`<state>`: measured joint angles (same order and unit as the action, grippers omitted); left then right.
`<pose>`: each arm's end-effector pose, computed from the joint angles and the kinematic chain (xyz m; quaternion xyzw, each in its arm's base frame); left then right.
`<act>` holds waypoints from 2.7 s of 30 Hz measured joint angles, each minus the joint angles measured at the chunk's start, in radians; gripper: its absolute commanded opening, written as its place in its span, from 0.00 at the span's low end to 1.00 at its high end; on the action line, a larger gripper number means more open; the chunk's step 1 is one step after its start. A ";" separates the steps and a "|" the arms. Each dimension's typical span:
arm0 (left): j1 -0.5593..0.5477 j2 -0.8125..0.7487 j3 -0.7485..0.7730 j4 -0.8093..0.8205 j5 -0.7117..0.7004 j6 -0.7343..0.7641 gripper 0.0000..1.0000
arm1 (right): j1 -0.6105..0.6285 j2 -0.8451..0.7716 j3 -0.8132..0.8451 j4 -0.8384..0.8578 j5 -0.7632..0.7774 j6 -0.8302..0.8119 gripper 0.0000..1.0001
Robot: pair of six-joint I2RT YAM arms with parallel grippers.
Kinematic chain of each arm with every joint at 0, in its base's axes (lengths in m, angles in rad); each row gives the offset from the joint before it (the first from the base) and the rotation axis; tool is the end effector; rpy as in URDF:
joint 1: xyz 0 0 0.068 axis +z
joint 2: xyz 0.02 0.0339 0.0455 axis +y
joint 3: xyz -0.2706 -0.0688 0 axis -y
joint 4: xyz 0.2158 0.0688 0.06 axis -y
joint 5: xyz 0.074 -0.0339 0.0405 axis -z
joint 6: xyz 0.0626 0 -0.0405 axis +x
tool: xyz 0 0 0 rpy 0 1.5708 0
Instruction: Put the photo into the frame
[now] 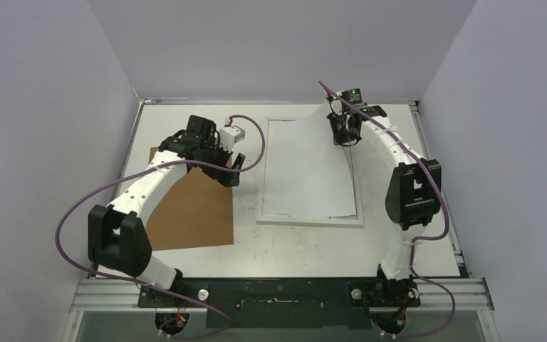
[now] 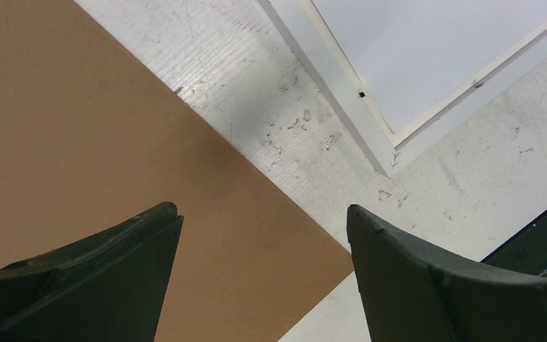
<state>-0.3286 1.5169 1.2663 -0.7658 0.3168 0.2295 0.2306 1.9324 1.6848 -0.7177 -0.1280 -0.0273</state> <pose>0.2773 -0.1152 0.2748 0.3031 0.9012 -0.1649 0.2624 0.4042 0.1031 0.2600 -0.1414 0.9422 0.0909 0.2898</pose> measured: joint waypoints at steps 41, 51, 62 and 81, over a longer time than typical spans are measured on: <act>0.005 0.003 0.012 -0.023 -0.021 0.017 0.91 | 0.029 -0.060 -0.133 0.063 0.425 0.139 0.61; 0.295 0.077 0.119 -0.130 -0.009 0.073 0.88 | 0.367 -0.210 -0.248 0.195 0.355 0.280 0.63; 0.791 0.135 0.050 -0.181 -0.120 0.280 0.83 | 0.721 0.037 -0.147 0.363 0.158 0.481 0.68; 0.865 0.304 -0.097 -0.053 -0.071 0.314 0.57 | 0.751 0.211 -0.130 0.452 0.031 0.716 0.71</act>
<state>0.5362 1.8210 1.1694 -0.8188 0.2455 0.5434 0.9813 2.1437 1.5543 -0.2657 -0.0967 0.6888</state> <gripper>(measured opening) 0.654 0.711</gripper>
